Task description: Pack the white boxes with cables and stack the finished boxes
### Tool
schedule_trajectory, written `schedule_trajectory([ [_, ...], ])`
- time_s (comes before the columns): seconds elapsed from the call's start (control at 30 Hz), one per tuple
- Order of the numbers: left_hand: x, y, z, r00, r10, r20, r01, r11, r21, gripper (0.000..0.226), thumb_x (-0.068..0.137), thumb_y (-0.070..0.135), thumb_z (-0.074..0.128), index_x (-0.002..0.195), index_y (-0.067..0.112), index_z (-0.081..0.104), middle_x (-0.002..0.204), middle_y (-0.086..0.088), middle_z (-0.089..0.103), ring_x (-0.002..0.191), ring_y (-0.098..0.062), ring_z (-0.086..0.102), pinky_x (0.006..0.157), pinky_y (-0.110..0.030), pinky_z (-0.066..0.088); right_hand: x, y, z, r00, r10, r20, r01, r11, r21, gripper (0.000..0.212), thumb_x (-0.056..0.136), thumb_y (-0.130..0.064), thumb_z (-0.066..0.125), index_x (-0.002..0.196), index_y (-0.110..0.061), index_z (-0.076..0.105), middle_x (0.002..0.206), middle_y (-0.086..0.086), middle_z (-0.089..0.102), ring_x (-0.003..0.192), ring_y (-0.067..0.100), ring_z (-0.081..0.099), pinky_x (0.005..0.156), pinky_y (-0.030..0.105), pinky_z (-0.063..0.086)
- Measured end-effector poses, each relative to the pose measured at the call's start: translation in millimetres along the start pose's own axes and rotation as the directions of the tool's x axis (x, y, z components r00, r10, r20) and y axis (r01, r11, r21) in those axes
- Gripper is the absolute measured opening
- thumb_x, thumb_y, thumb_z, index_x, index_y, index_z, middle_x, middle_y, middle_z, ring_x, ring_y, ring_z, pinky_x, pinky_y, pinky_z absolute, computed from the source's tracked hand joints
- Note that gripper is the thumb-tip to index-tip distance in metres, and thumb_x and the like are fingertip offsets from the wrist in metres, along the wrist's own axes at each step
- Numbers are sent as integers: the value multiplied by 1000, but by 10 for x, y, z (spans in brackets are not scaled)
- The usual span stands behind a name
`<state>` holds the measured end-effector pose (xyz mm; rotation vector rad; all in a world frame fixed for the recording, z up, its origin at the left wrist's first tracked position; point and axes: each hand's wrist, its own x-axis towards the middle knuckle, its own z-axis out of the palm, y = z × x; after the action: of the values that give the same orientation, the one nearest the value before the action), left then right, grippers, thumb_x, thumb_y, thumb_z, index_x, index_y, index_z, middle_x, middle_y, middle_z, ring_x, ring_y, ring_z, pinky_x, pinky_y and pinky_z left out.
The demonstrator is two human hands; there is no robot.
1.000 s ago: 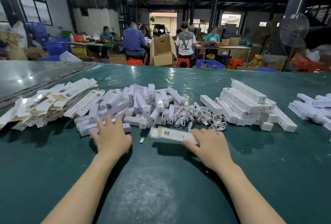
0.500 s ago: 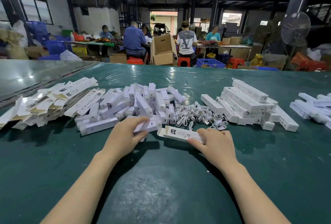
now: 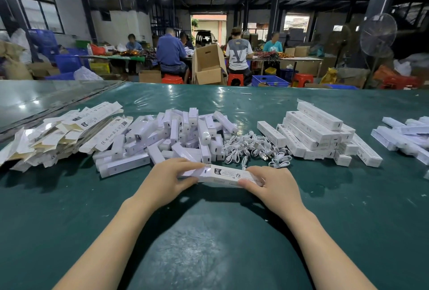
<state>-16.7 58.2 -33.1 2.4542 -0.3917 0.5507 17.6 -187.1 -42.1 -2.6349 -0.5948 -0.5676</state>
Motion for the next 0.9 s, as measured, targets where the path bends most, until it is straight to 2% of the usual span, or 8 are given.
schedule_trajectory([
  [0.2, 18, 160, 115, 995, -41, -89, 30, 992, -122, 42, 78, 9, 69, 109, 34, 56, 113, 8, 46, 102, 2, 41, 85, 0, 26, -3, -10, -17, 1000, 10, 26, -11, 1000, 18, 43, 84, -60, 47, 99, -24, 65, 87, -4, 66, 85, 17, 56, 75, 28, 26],
  [0.3, 32, 326, 268, 900, -330, -284, 228, 913, -339, 47, 73, 0, 67, 96, 37, 49, 117, 2, 46, 101, 4, 39, 79, -7, 29, -12, -10, -25, 999, 41, -15, -40, 999, 30, 38, 83, -60, 48, 88, -25, 62, 72, -7, 56, 73, 17, 49, 69, 30, 25],
  [0.37, 50, 385, 334, 814, -507, -283, 339, 811, -477, 46, 73, -3, 64, 99, 31, 48, 114, 1, 38, 86, 16, 40, 67, -5, 32, -13, -17, -22, 998, 57, -20, -56, 998, 31, 35, 83, -60, 48, 85, -27, 60, 68, -7, 50, 71, 16, 46, 69, 30, 25],
  [0.43, 67, 396, 359, 772, -585, -248, 373, 733, -569, 40, 76, -3, 62, 101, 25, 47, 113, -2, 37, 83, 9, 44, 67, -11, 34, -14, -27, -15, 998, 62, -20, -61, 998, 21, 35, 83, -60, 47, 86, -28, 60, 68, -8, 49, 73, 16, 49, 71, 31, 26],
  [0.53, 60, 510, 347, 813, -542, -211, 272, 675, -686, 32, 83, -2, 55, 94, 27, 46, 104, -2, 47, 85, -8, 50, 65, -12, 40, -13, -35, -21, 996, 80, -47, -76, 994, 72, 32, 83, -59, 51, 91, -30, 64, 73, -7, 56, 79, 17, 55, 72, 30, 29],
  [0.67, -15, 723, 407, 976, -199, -93, 132, 869, -477, 50, 72, 24, 50, 113, 42, 29, 111, 14, 46, 91, 7, 52, 82, -20, 39, -30, -32, -23, 996, 62, -60, -49, 978, 202, 32, 79, -51, 62, 101, -29, 69, 84, -4, 67, 82, 18, 58, 79, 32, 37],
  [0.77, 1, 727, 414, 959, -217, -185, 79, 826, -558, 55, 71, 25, 52, 119, 39, 30, 115, 25, 39, 98, 3, 52, 86, -19, 41, -28, -4, -39, 984, 121, -128, -97, 979, 181, 29, 80, -52, 60, 92, -27, 69, 79, -4, 66, 78, 19, 58, 73, 33, 38],
  [0.9, 116, 571, 450, 871, -407, -275, 232, 835, -499, 27, 82, 4, 56, 98, 24, 48, 106, 2, 50, 91, -15, 51, 75, -22, 40, 5, 126, -74, 928, 304, -217, -308, 951, 17, 39, 84, -59, 46, 75, -22, 53, 74, -2, 60, 76, 26, 56, 68, 33, 31],
])
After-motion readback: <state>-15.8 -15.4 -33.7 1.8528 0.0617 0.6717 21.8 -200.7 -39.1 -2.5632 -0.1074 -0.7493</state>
